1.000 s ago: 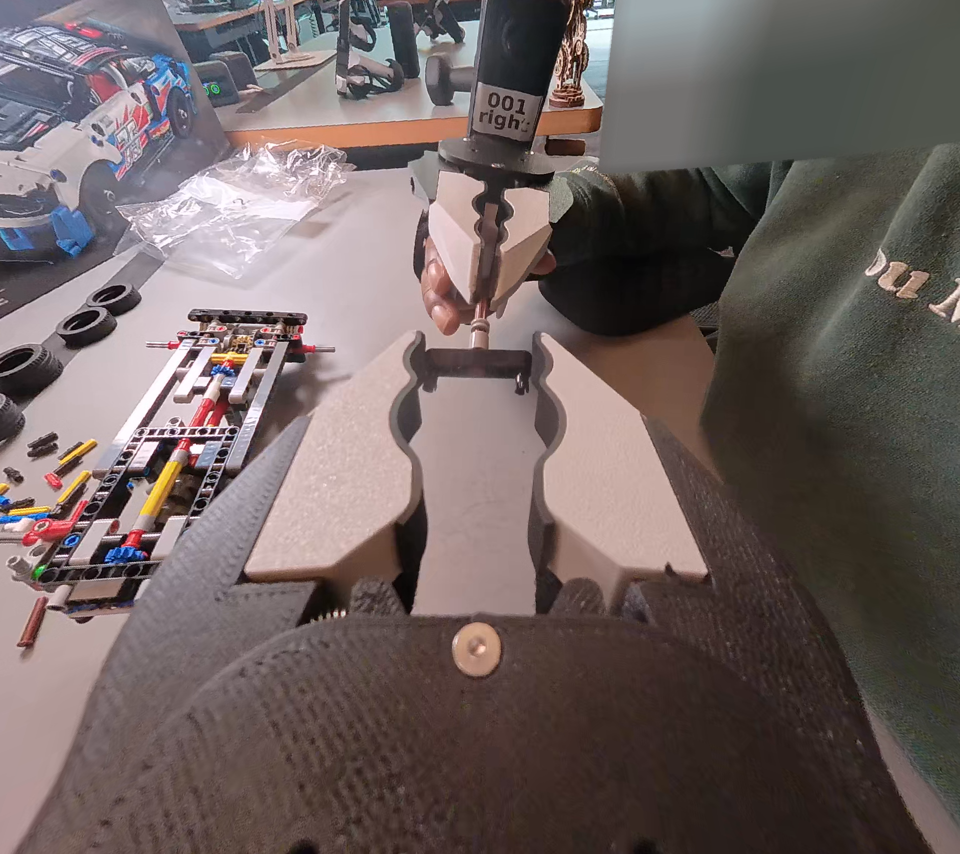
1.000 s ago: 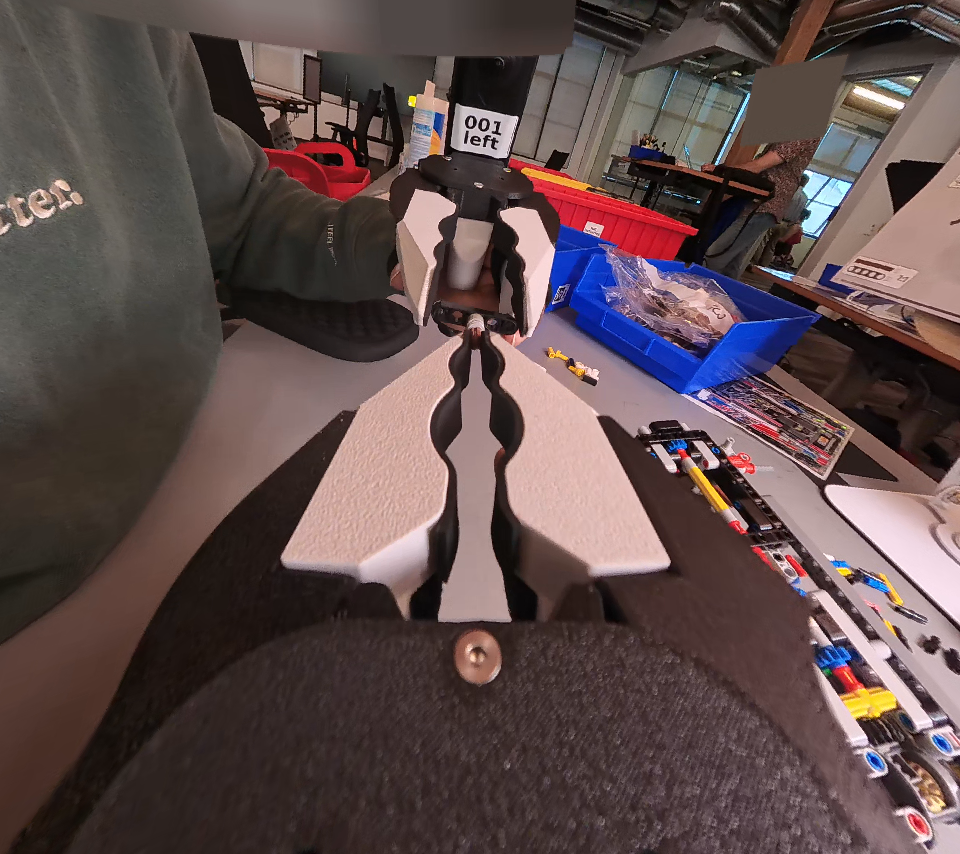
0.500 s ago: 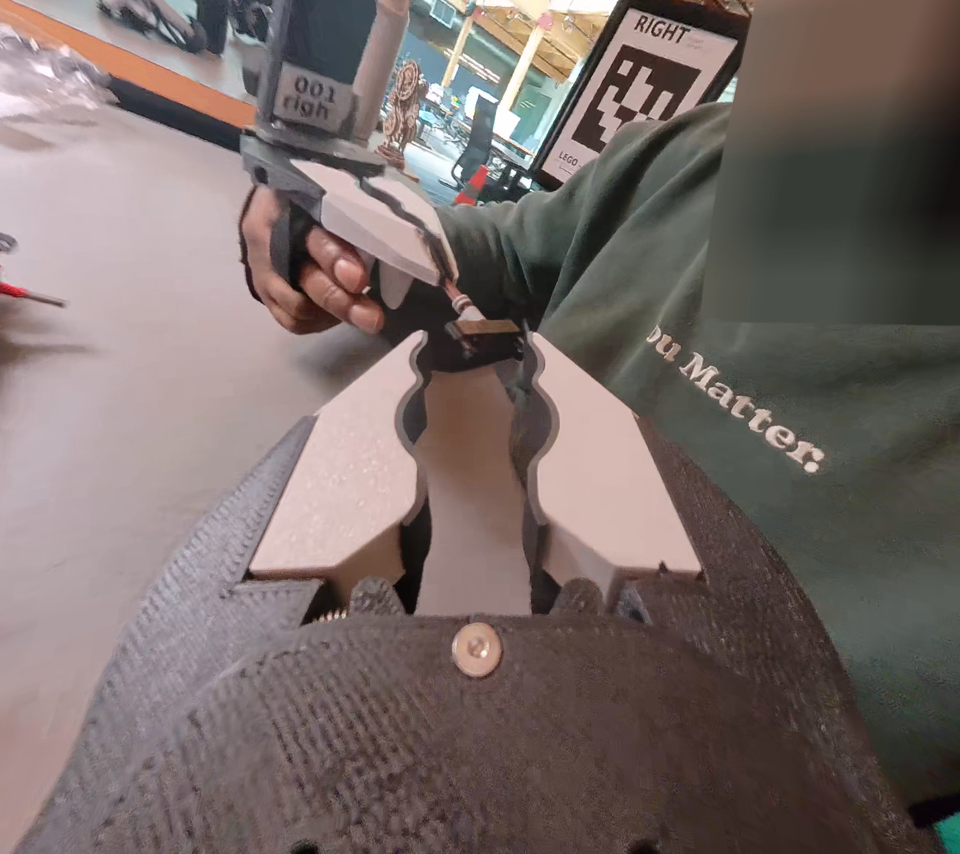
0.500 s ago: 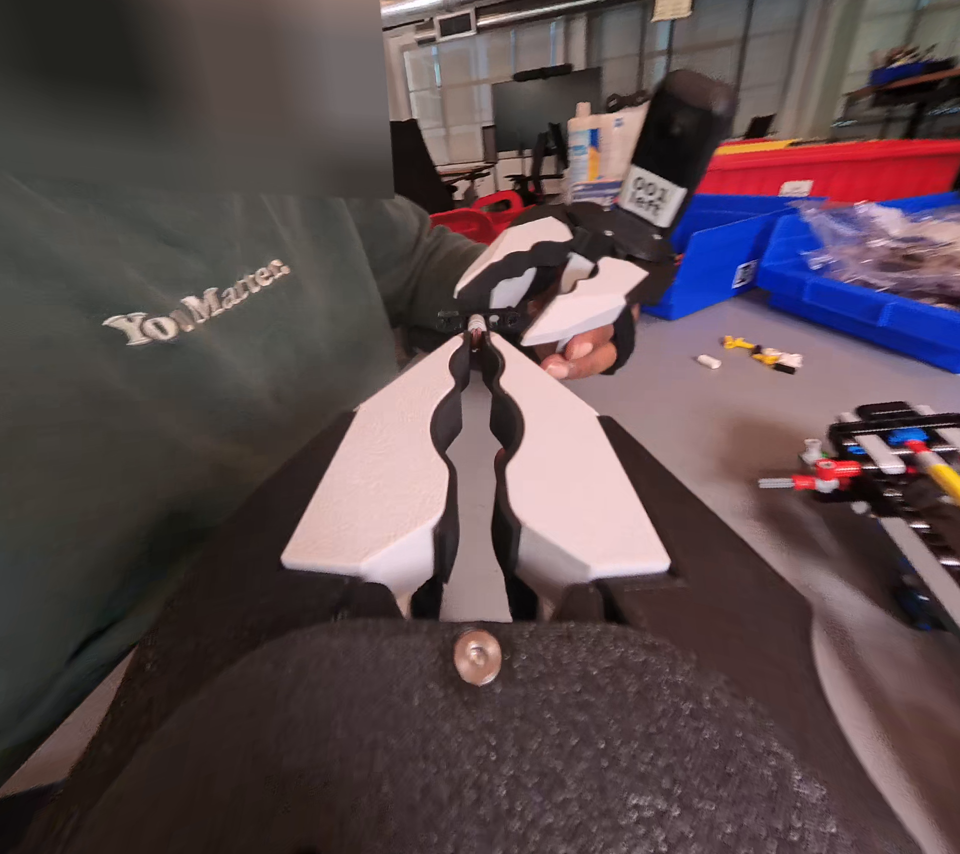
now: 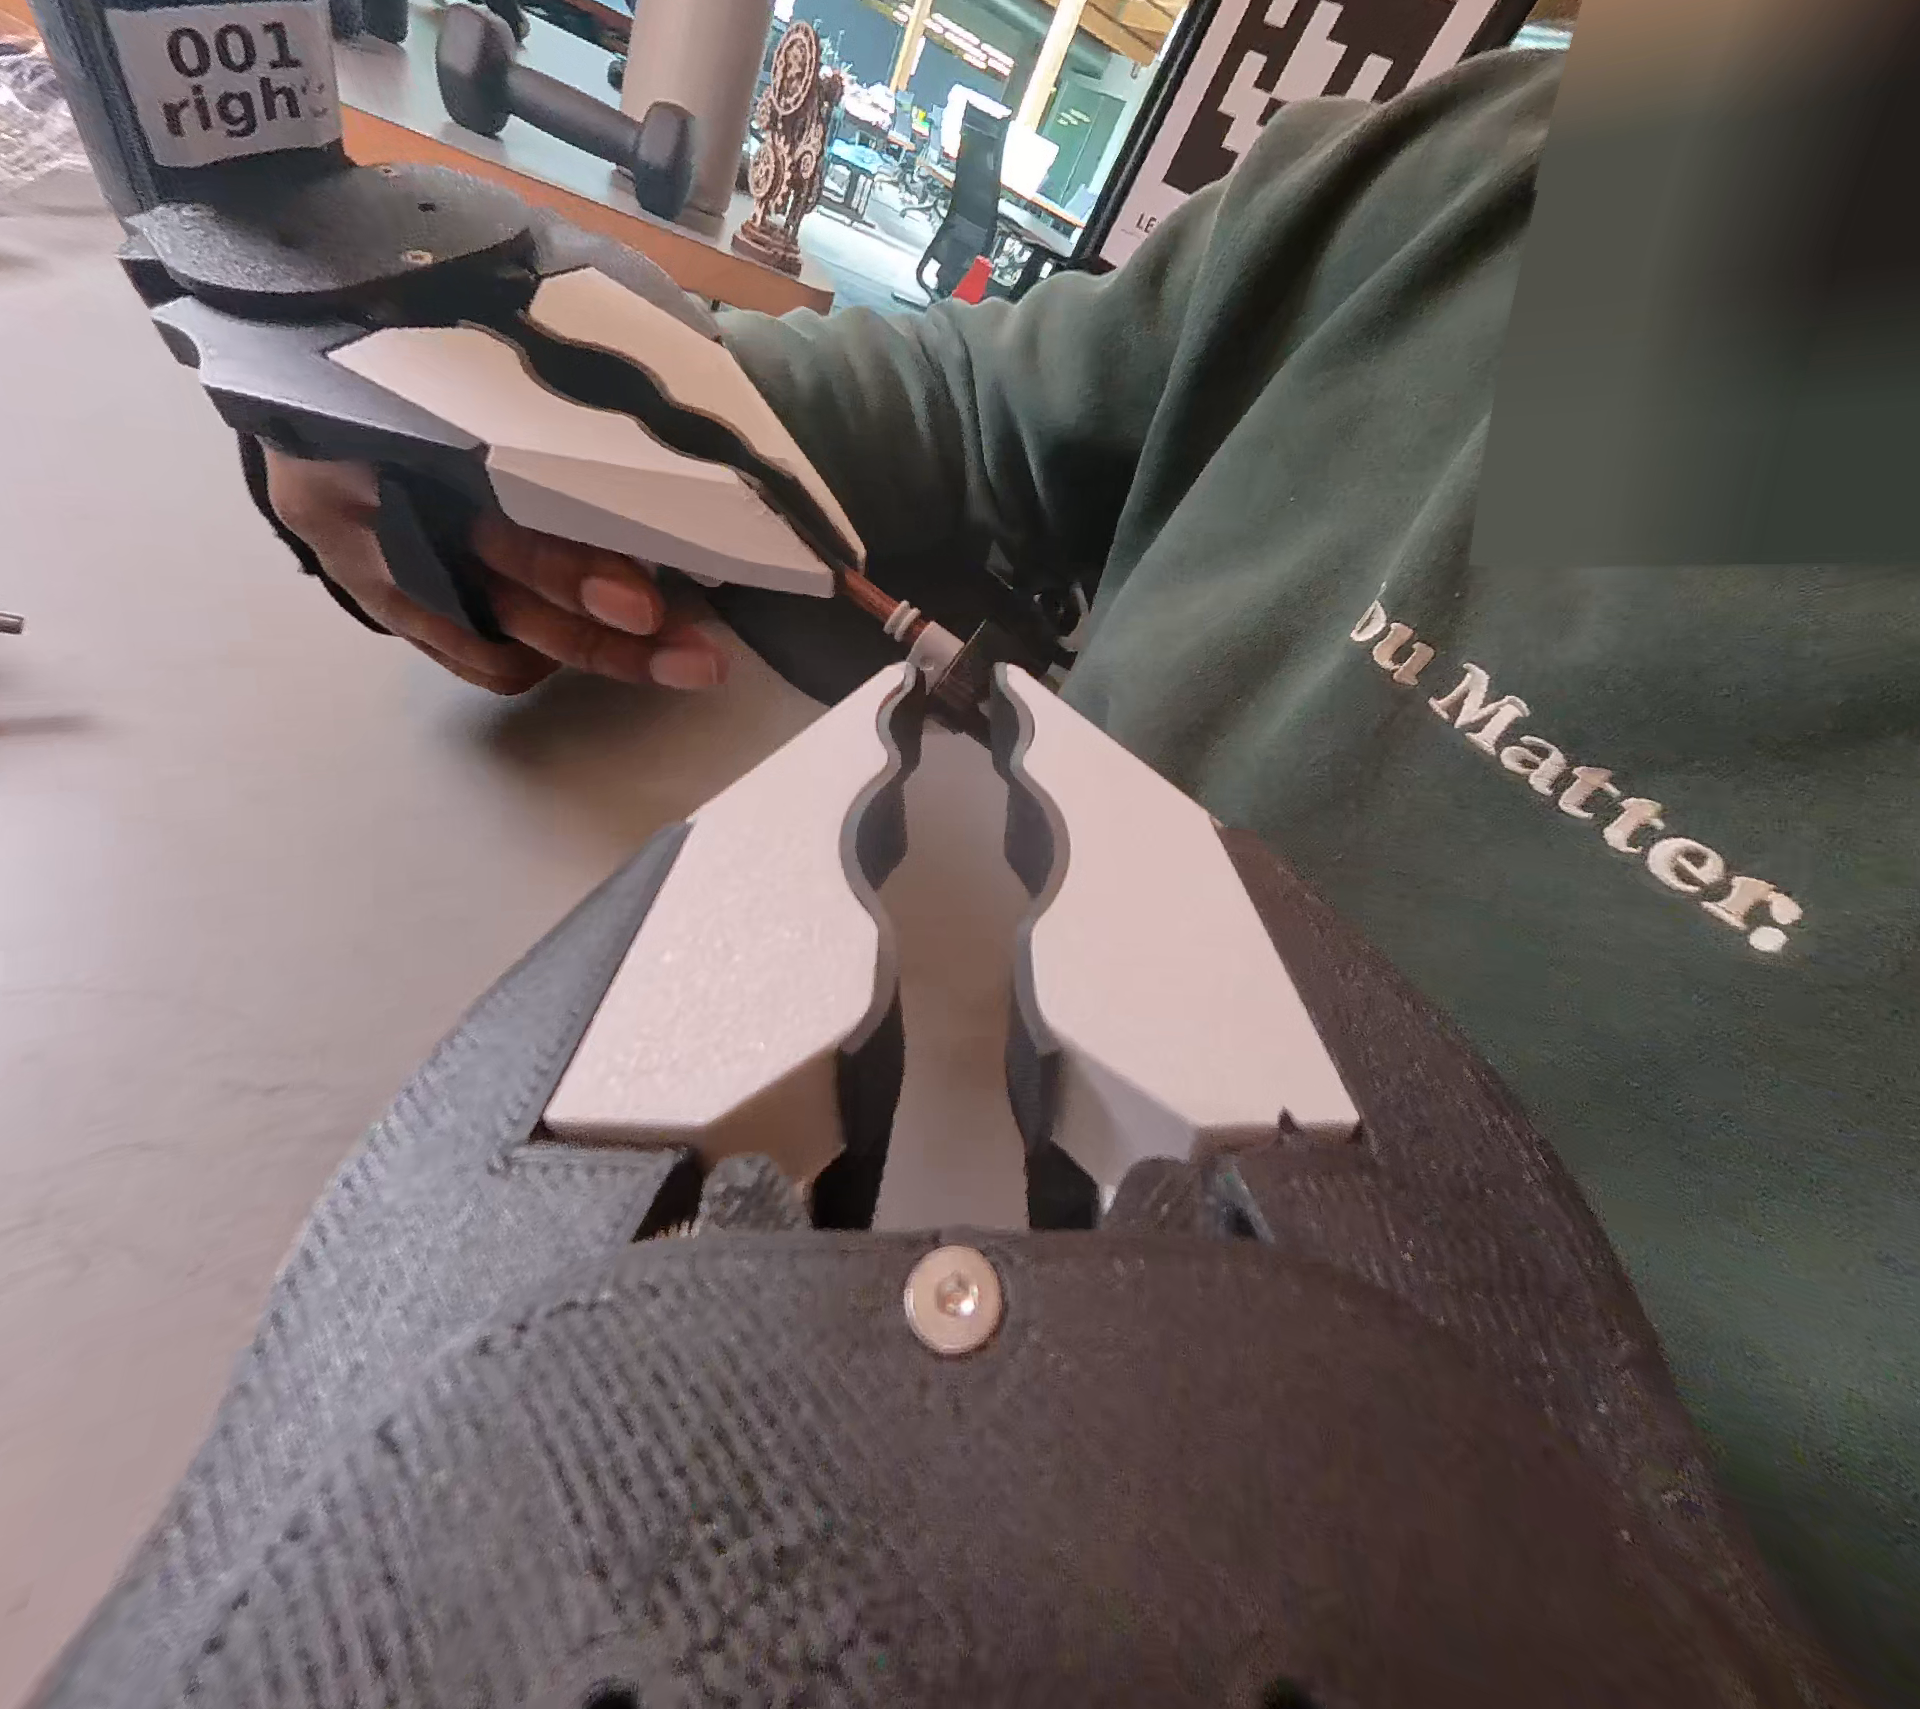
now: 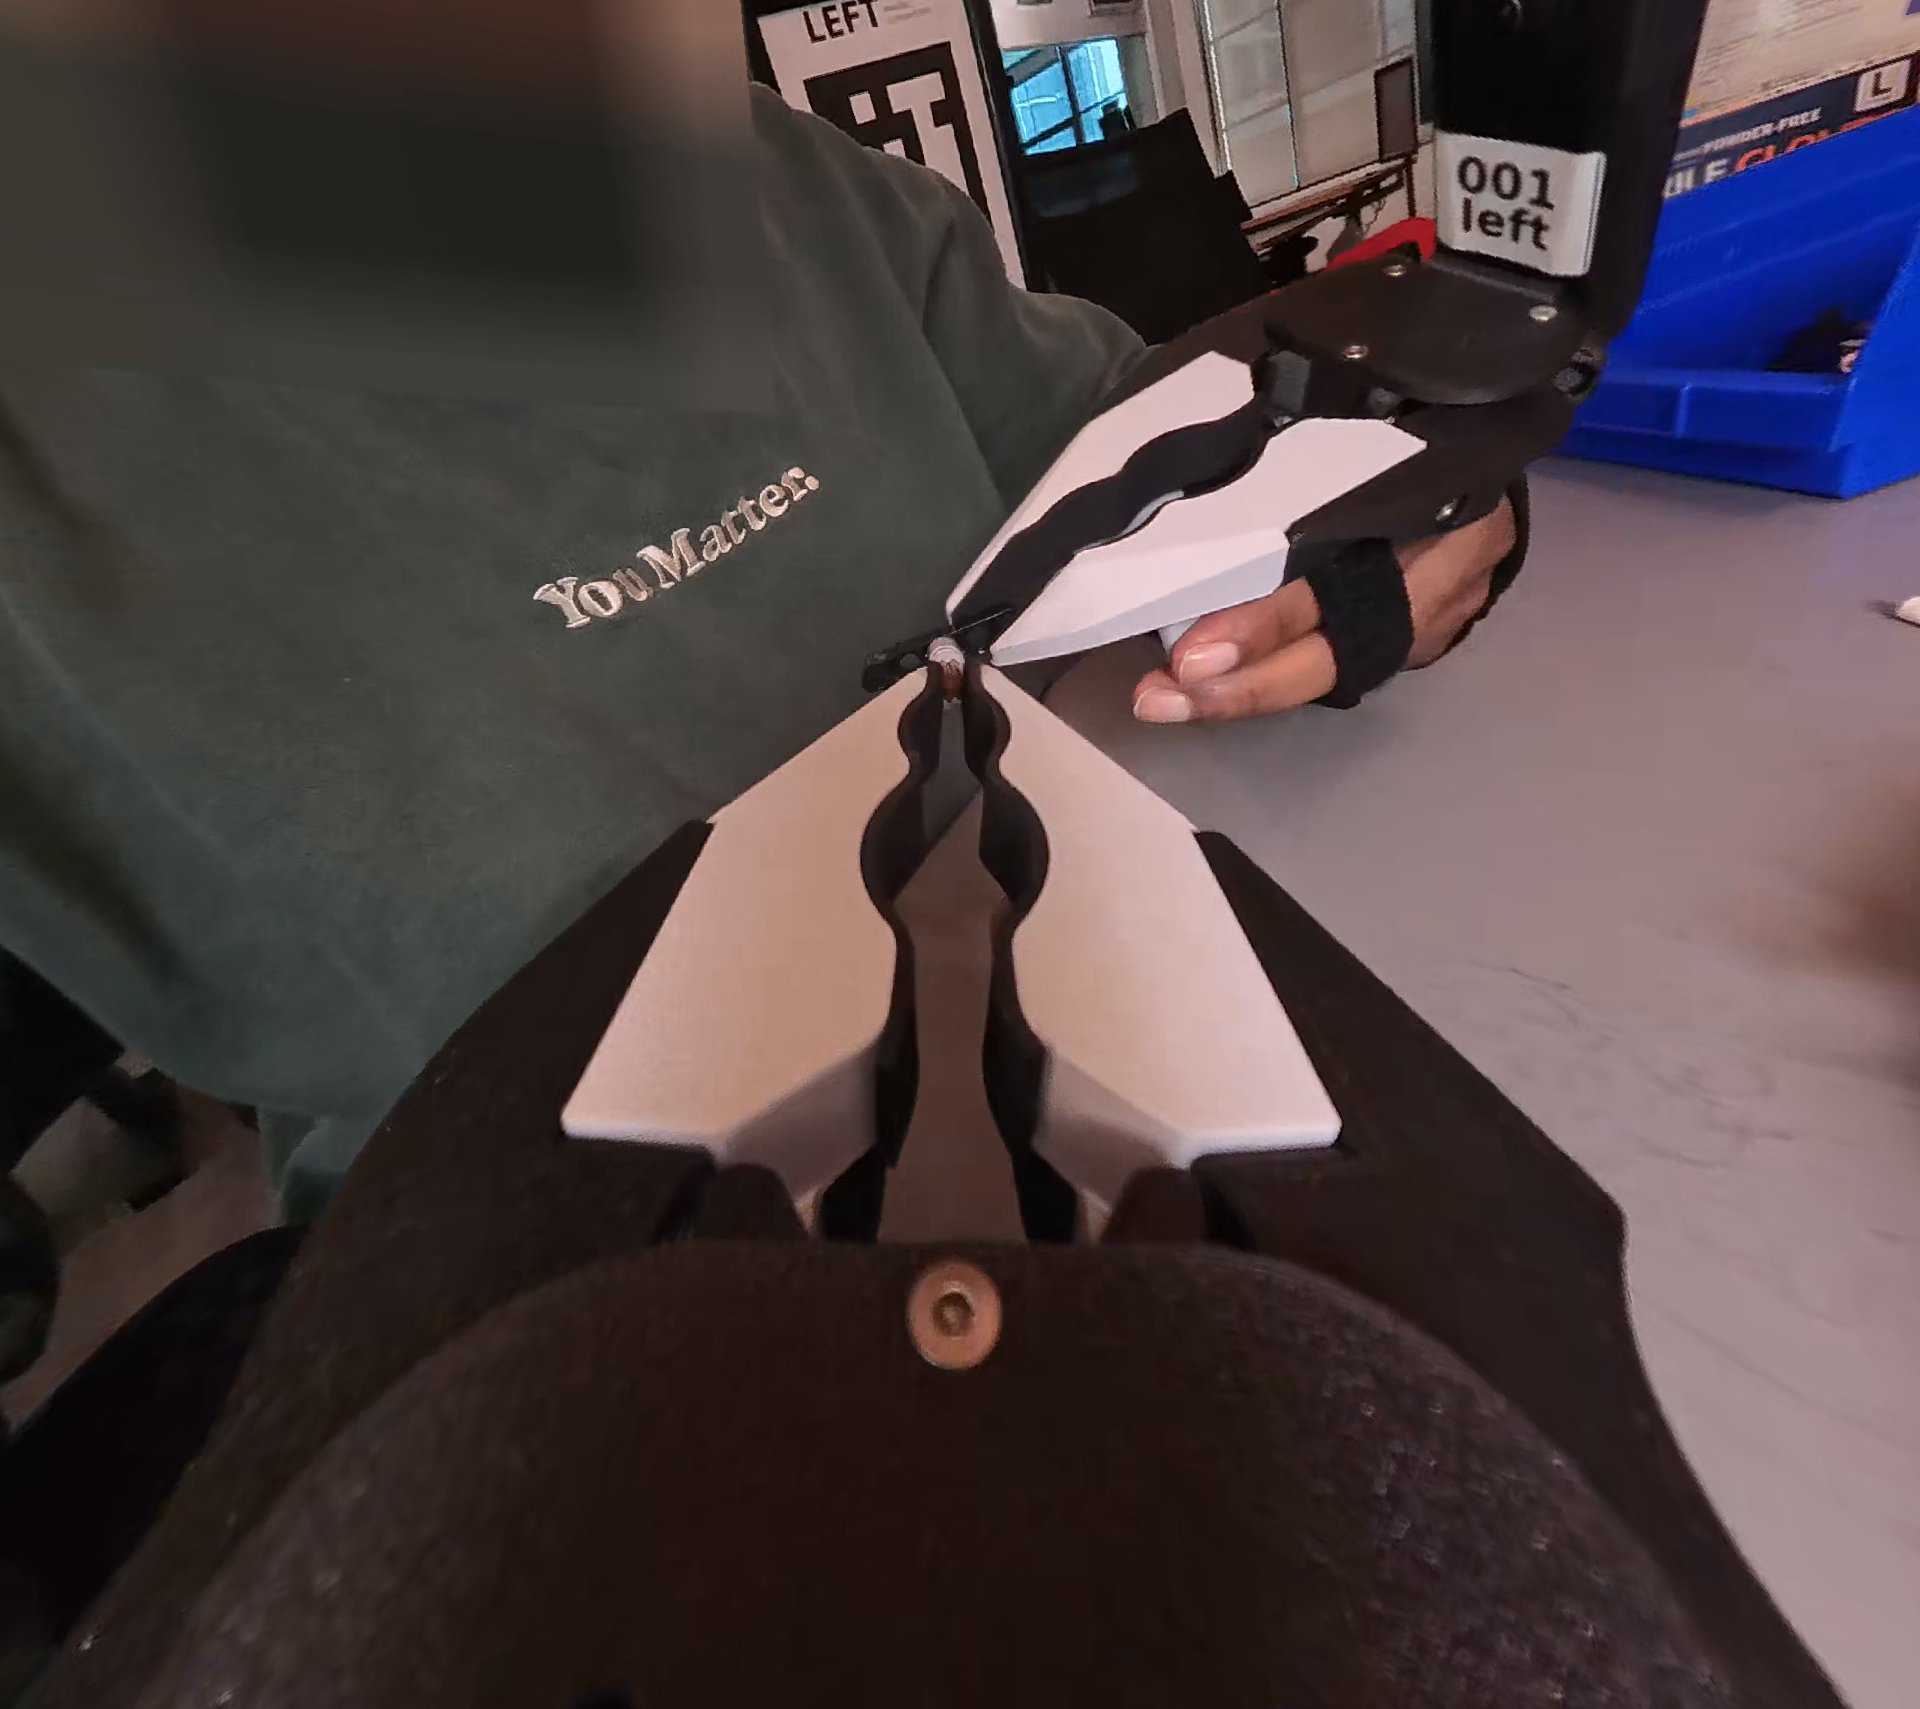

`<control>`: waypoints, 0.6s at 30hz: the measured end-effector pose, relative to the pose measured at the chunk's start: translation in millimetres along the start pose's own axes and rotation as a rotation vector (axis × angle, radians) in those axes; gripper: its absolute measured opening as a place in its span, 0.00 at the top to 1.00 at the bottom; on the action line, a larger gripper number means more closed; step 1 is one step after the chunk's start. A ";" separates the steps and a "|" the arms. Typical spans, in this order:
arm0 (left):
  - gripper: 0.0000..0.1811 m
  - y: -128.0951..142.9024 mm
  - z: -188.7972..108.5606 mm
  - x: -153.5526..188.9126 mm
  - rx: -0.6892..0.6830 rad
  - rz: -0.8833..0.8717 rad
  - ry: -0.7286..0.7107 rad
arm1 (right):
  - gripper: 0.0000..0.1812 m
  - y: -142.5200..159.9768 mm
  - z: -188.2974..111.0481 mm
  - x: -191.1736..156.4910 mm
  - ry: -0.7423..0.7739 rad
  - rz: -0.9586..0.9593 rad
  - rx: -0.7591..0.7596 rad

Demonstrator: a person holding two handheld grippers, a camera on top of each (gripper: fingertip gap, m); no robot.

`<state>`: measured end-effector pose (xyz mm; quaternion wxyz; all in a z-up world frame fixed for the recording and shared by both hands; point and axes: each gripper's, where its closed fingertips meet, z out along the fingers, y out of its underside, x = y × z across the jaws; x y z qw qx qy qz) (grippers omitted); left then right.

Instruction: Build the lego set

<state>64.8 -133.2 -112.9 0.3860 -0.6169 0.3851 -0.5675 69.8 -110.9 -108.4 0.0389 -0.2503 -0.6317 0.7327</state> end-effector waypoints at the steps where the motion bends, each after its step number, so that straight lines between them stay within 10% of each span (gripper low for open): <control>1: 0.94 0.8 0.2 -1.3 -0.009 0.009 -0.011 | 1.00 0.2 -0.9 1.2 0.000 0.004 0.000; 18: 0.86 -7.4 -3.8 -24.8 0.096 -0.360 0.002 | 1.00 1.5 6.4 18.5 0.192 -0.156 -0.053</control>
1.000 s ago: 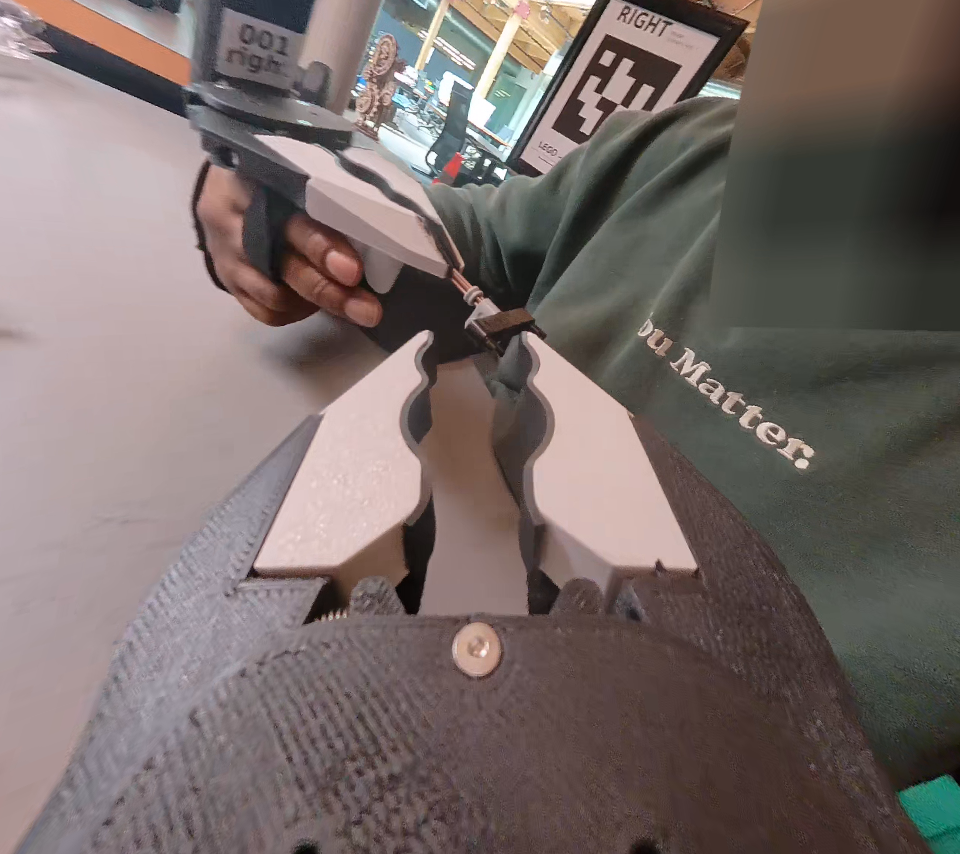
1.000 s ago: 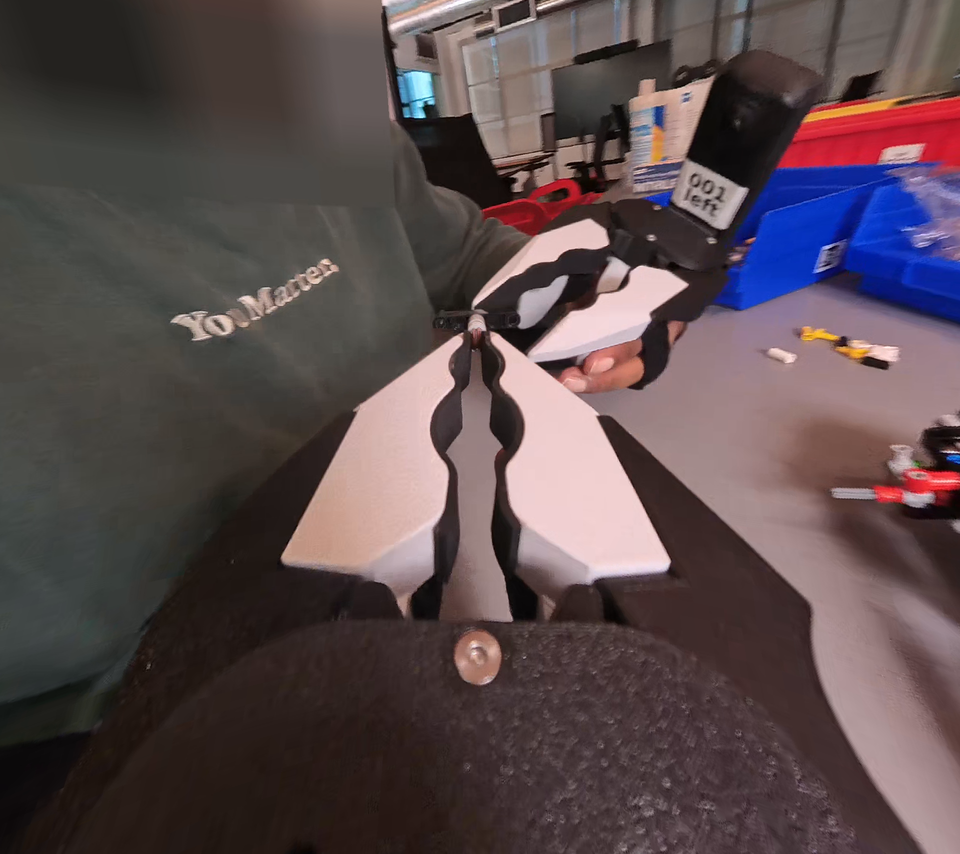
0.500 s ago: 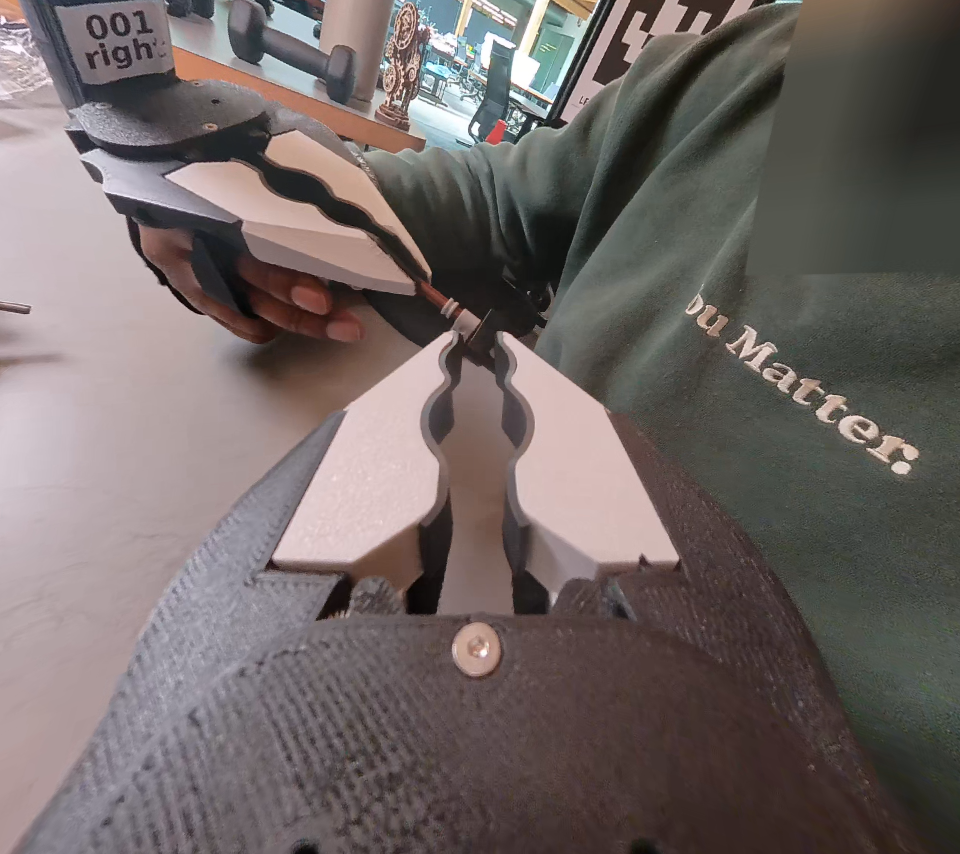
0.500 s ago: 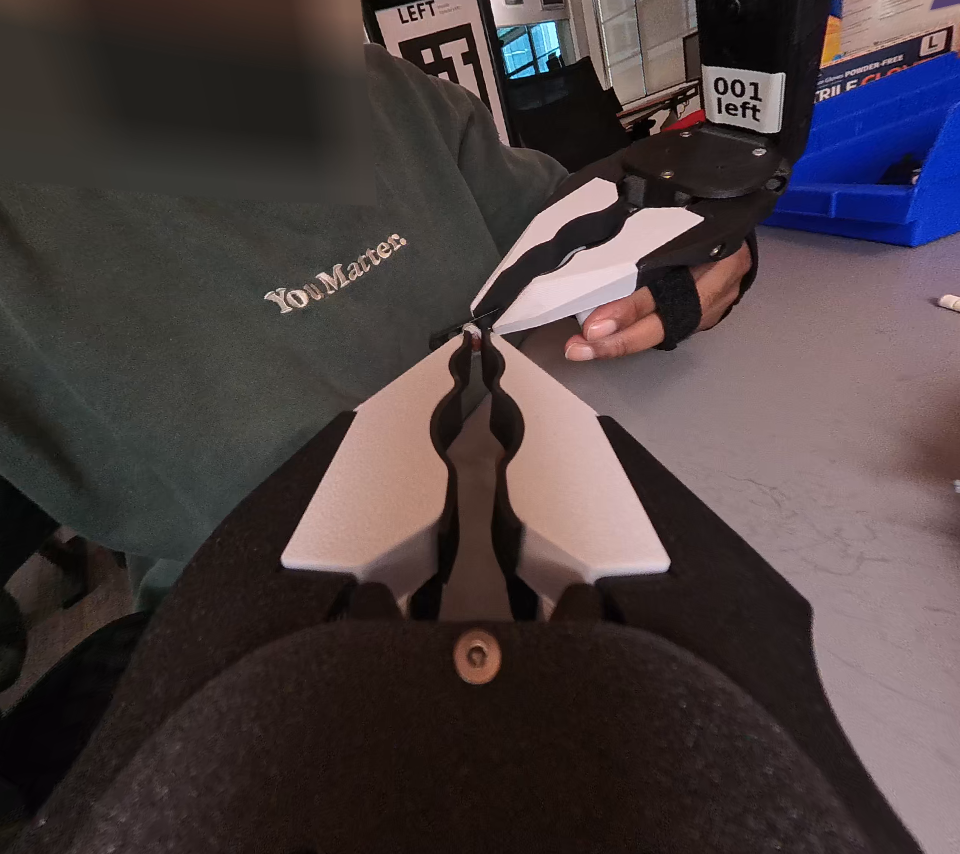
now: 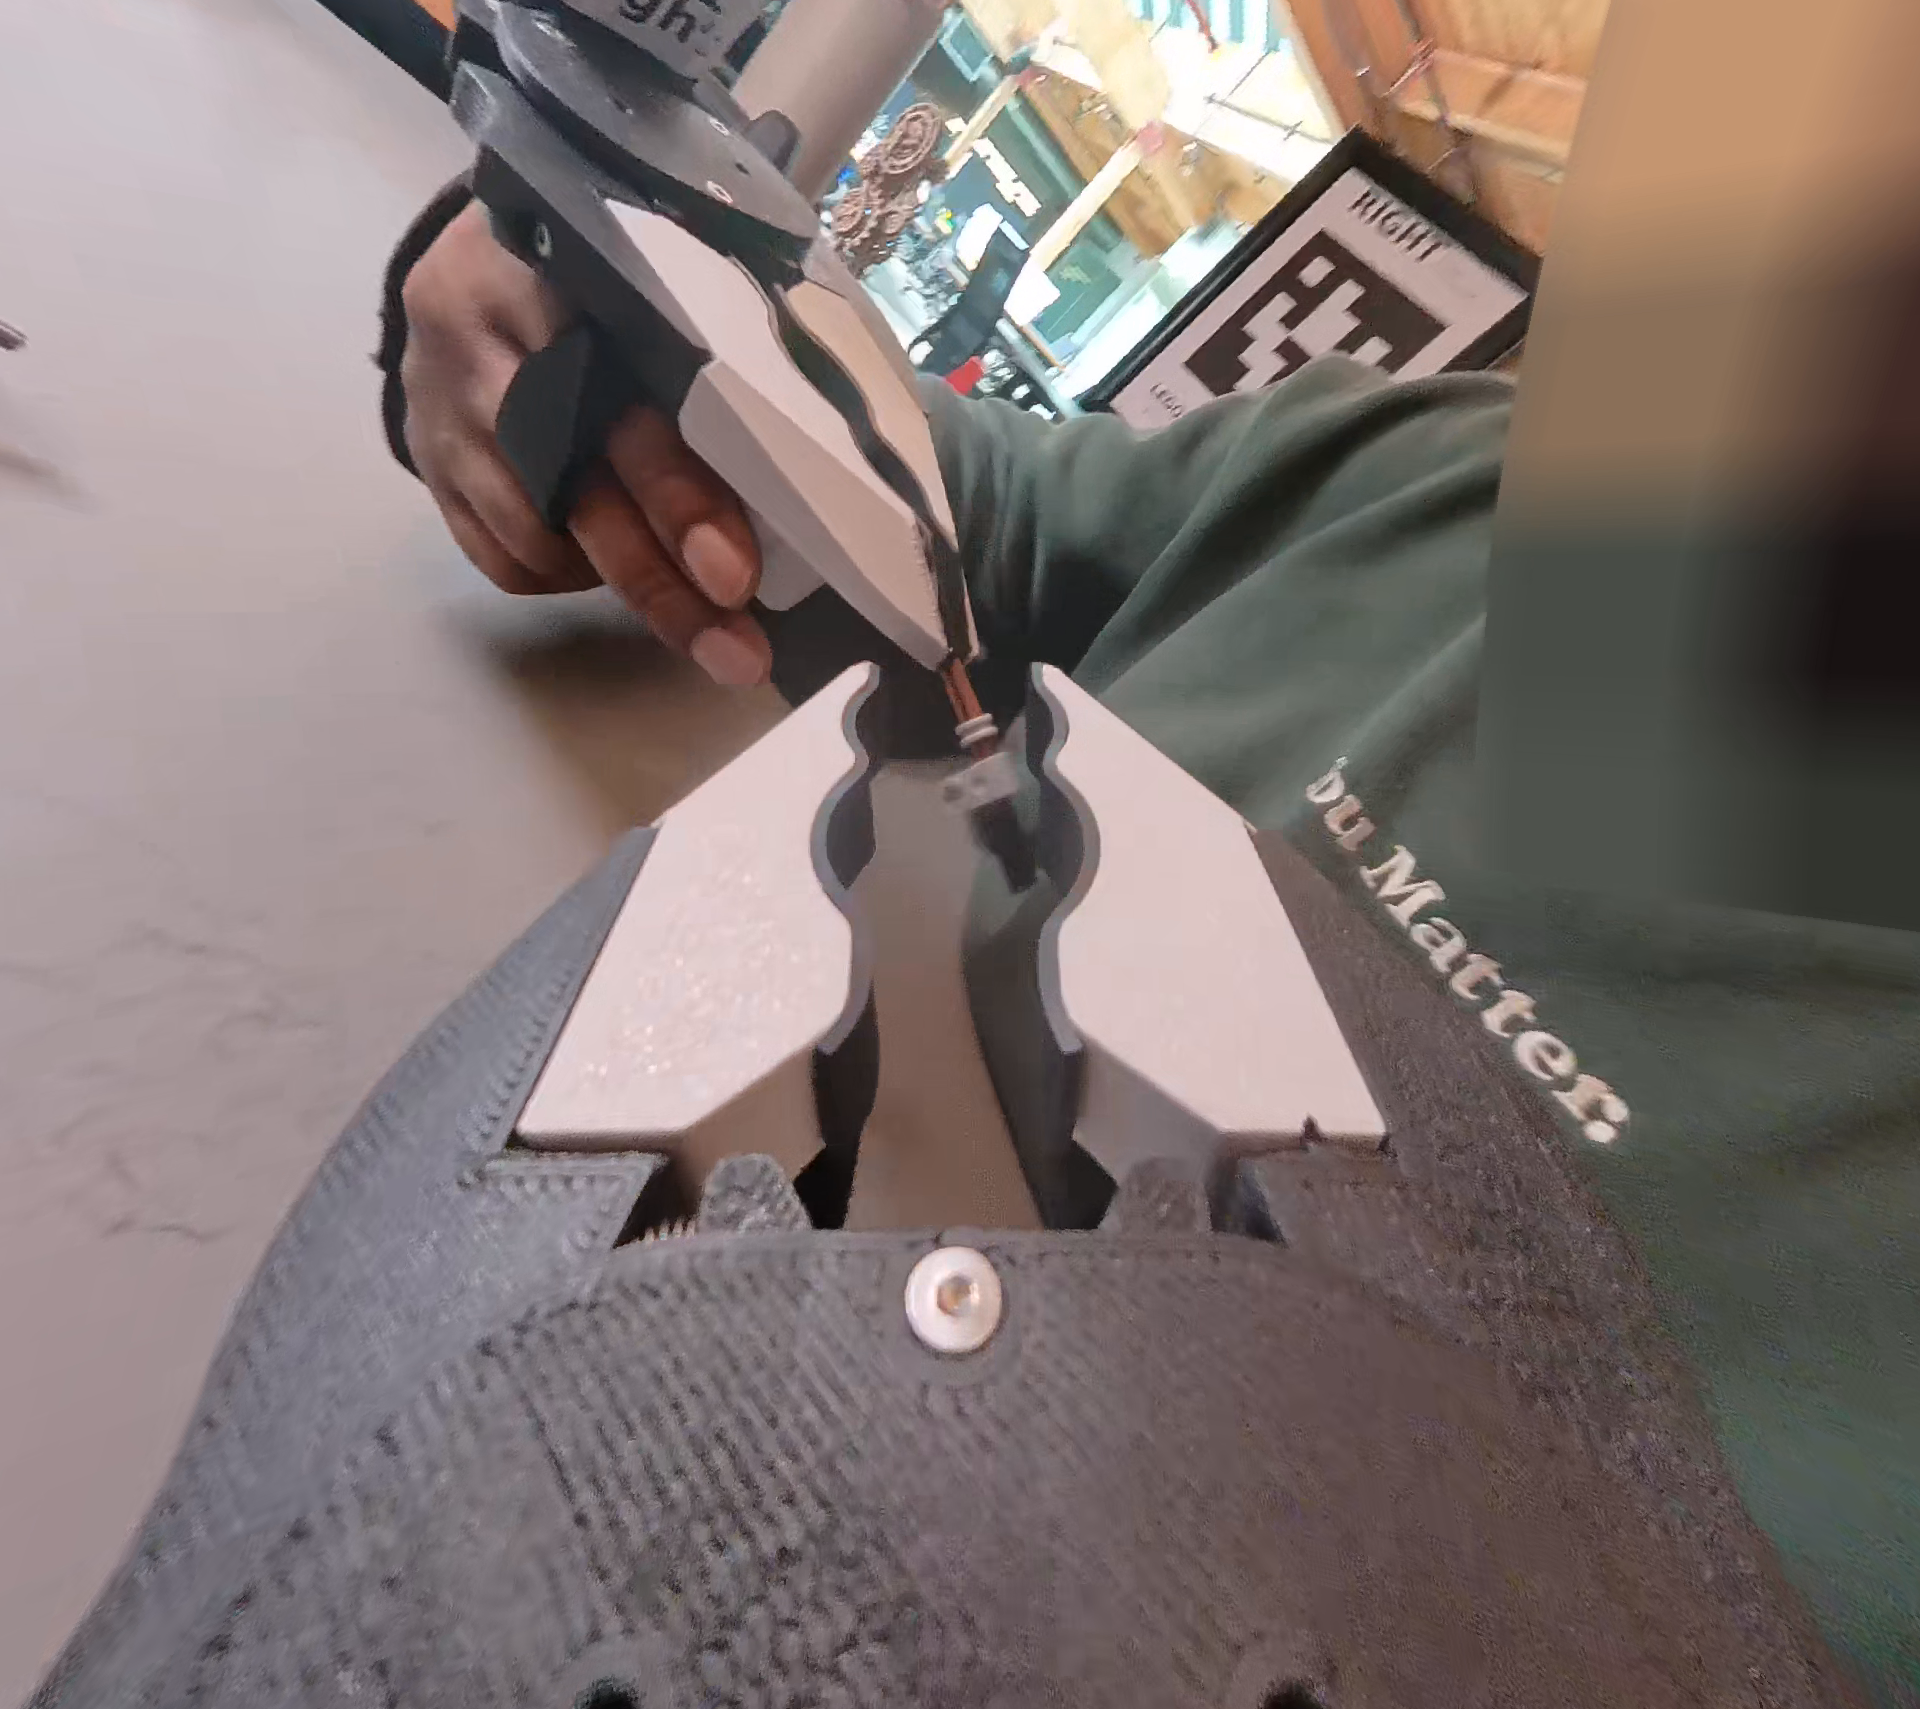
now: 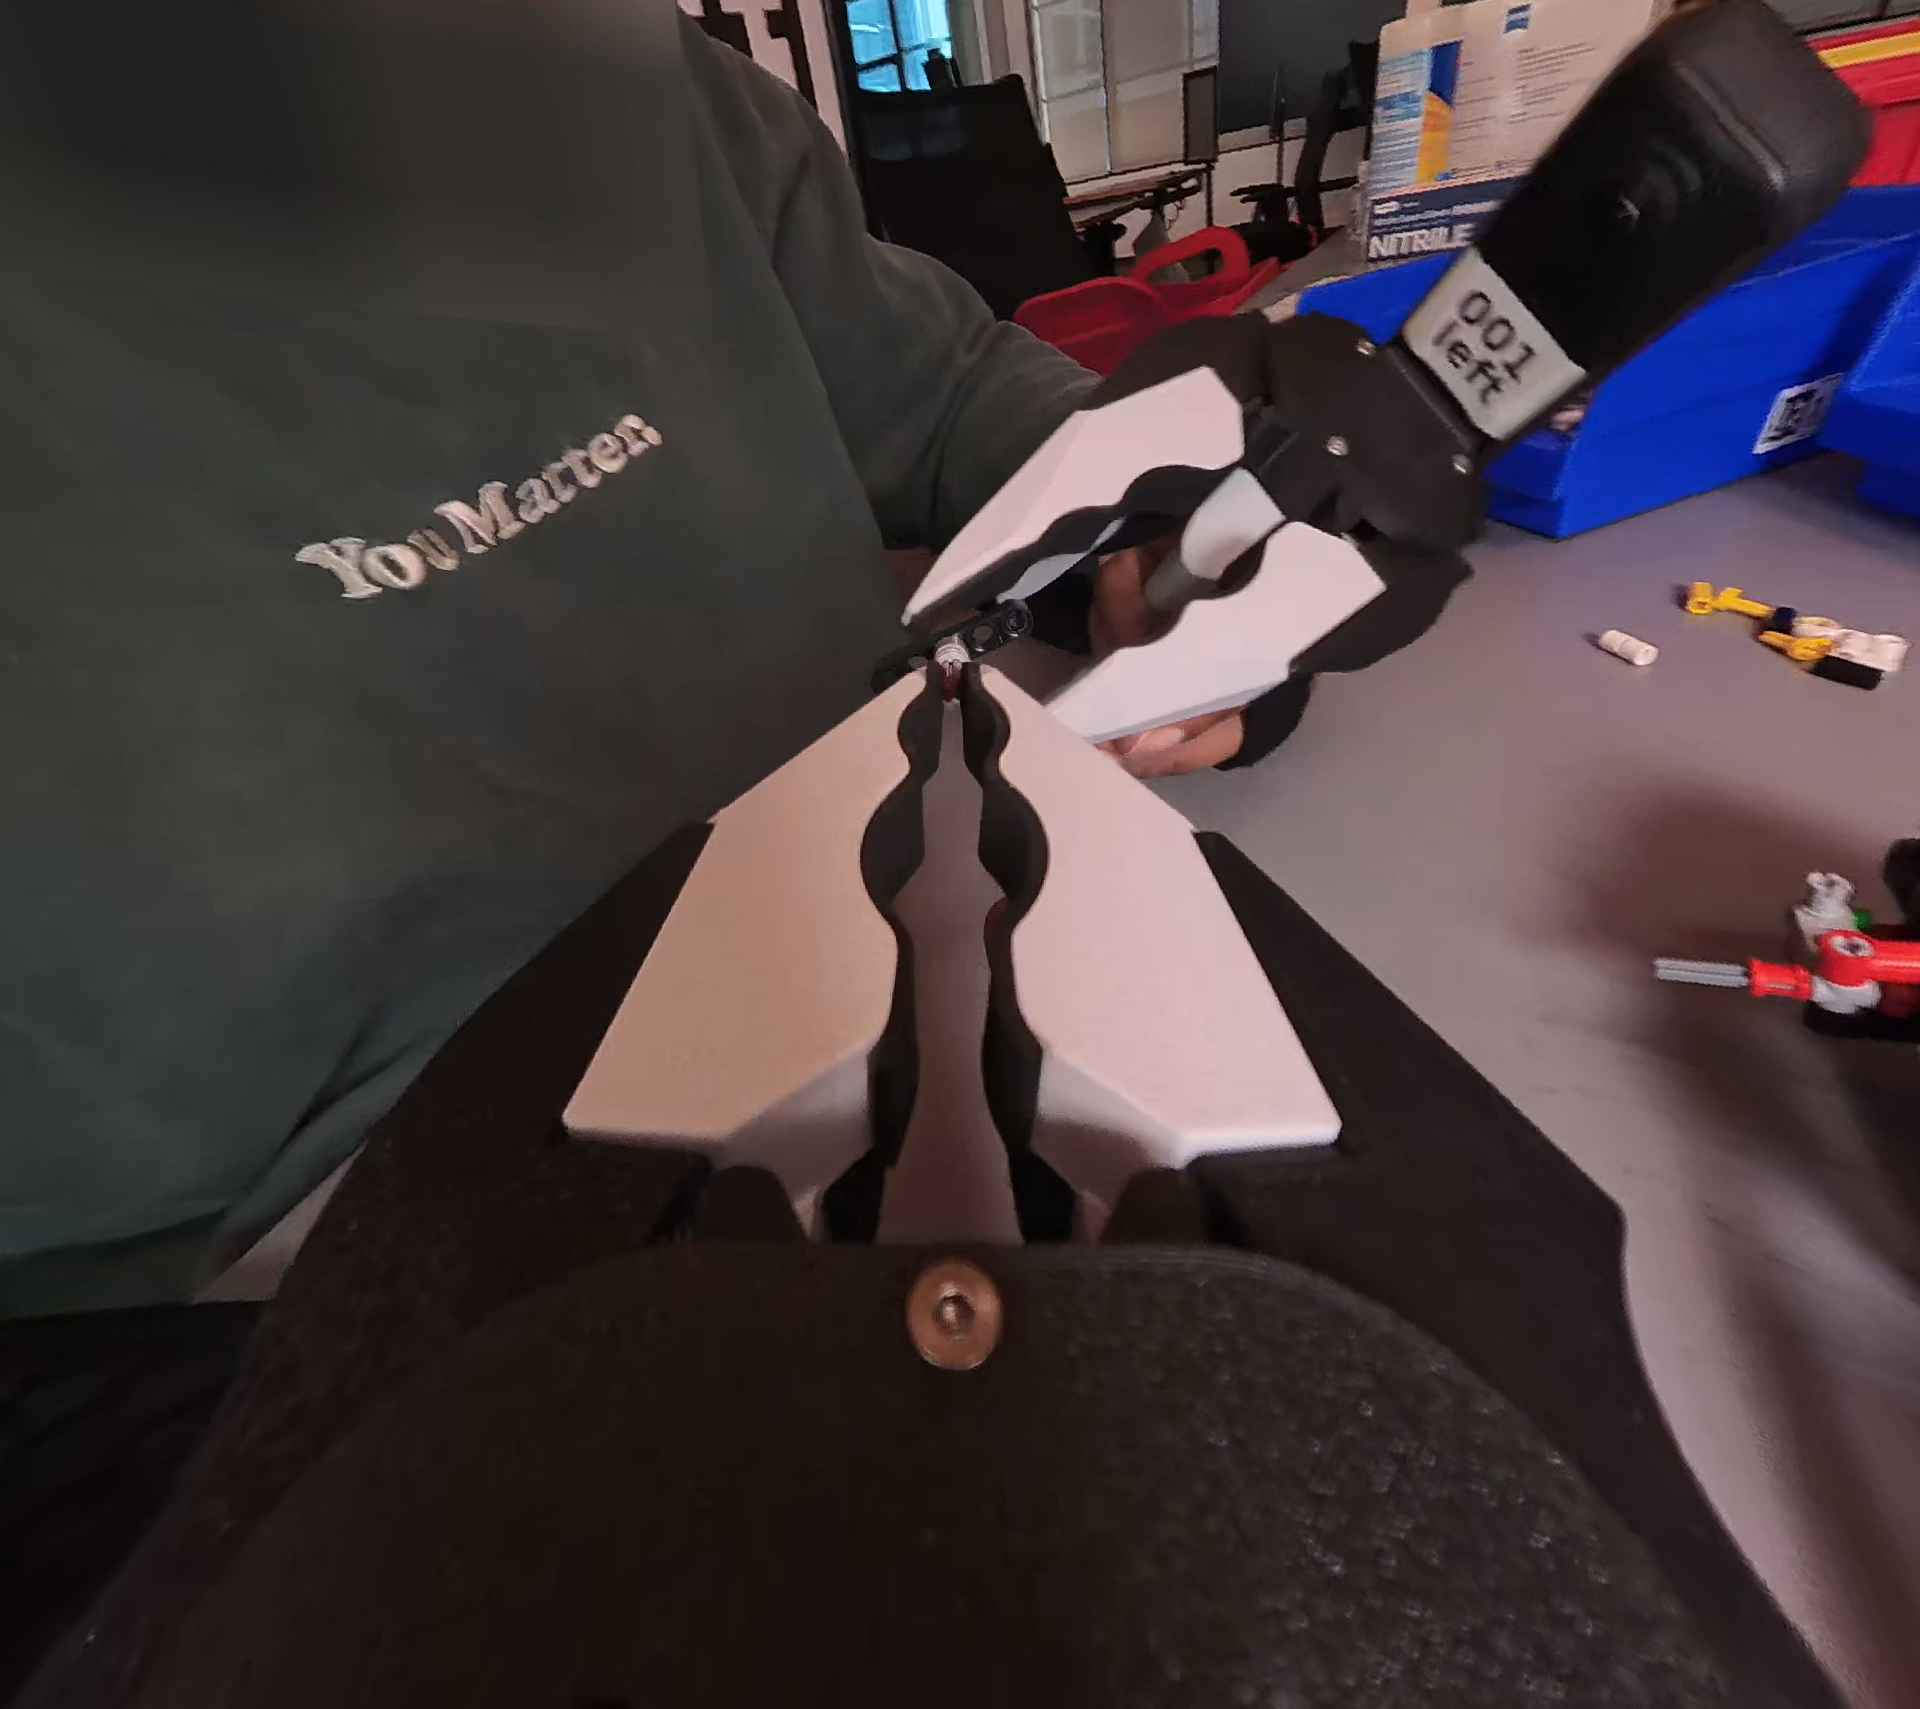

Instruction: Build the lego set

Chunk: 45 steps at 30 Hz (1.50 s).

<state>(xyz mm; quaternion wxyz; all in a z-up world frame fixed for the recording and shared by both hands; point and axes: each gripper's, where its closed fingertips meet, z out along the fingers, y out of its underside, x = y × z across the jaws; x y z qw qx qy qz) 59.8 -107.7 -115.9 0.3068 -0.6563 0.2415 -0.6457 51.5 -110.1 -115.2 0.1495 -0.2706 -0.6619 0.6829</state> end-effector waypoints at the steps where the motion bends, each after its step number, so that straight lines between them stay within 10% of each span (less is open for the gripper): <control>1: 0.86 -0.1 0.4 -2.2 -0.010 0.031 -0.036 | 1.00 1.9 -0.8 3.3 0.031 -0.014 -0.015; 13: 0.80 -16.8 -31.0 -0.9 -0.314 0.609 -0.536 | 1.00 -19.6 -12.8 22.9 0.566 -0.165 0.110; 24: 0.67 -38.4 -24.4 -9.7 -0.288 1.007 -0.741 | 1.00 -27.6 -31.7 32.8 0.662 0.464 0.538; 45: 0.74 -31.6 -16.7 10.6 -0.195 0.760 -0.488 | 1.00 -35.0 -13.4 9.0 0.551 0.108 0.393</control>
